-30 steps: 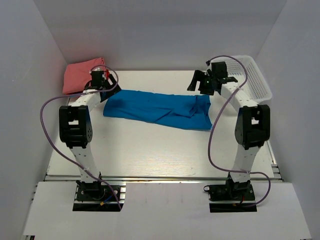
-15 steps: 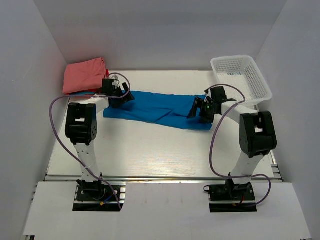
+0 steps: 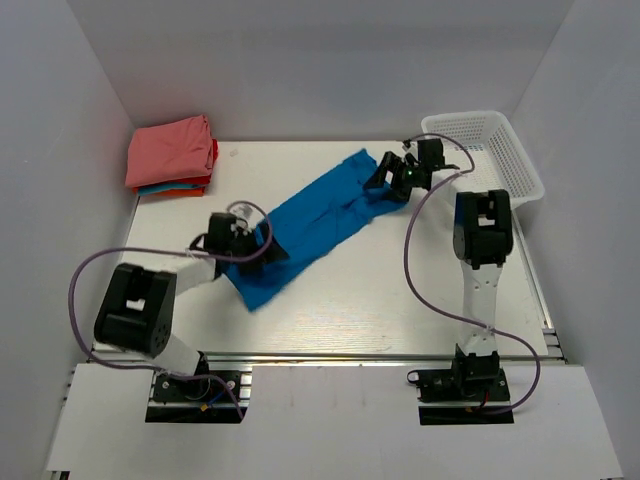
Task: Fold and stack the t-shirts
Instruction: Rotate the tshirt 90 degrees
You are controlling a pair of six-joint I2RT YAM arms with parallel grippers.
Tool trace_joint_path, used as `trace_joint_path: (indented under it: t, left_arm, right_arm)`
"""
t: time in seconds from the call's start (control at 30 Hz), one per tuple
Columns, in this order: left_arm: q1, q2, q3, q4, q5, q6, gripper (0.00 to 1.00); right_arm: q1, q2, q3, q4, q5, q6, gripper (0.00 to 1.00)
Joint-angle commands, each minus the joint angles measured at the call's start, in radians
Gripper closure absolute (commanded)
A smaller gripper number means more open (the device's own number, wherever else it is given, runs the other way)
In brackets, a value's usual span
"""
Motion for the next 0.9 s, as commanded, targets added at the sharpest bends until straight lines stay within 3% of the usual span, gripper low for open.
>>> trace_joint_path:
  t: [0.0,0.1,0.13,0.23,0.37,0.57,0.77,0.87]
  left_arm:
    - [-0.155,-0.012,-0.223,-0.342,0.232,-0.041,0.00]
    - [-0.247,-0.083,-0.232,-0.417,0.415,0.016,0.00]
    - [-0.274,-0.094,-0.194,-0.467,0.447,0.016,0.00]
    - [-0.385,-0.169,-0.111,-0.582,0.438,0.026,0.00]
    - [-0.445,-0.214,-0.031,-0.622,0.374,0.068,0.00]
    - [-0.488,-0.246,0.071,-0.480,0.396,0.093,0.00]
    - [-0.508,-0.324,0.254,-0.696,0.025,0.159,0.00]
    - [-0.508,-0.399,0.286,-0.789,-0.244,0.074,0.00]
  right_arm:
    - [0.022,0.238,0.280,-0.065,-0.099,-0.020,0.10]
    - [0.041,0.377,0.514,-0.101,-0.130,0.007,0.10]
    - [0.046,0.382,0.523,-0.081,-0.134,0.016,0.10]
    - [0.043,0.371,0.471,0.078,-0.120,0.024,0.10]
    - [0.046,0.362,0.500,0.123,-0.065,-0.045,0.10]
    - [0.060,0.283,0.560,0.080,-0.051,-0.155,0.10]
    - [0.092,0.102,0.549,-0.021,0.090,-0.281,0.10]
    - [0.123,0.031,0.511,-0.093,0.164,-0.318,0.10]
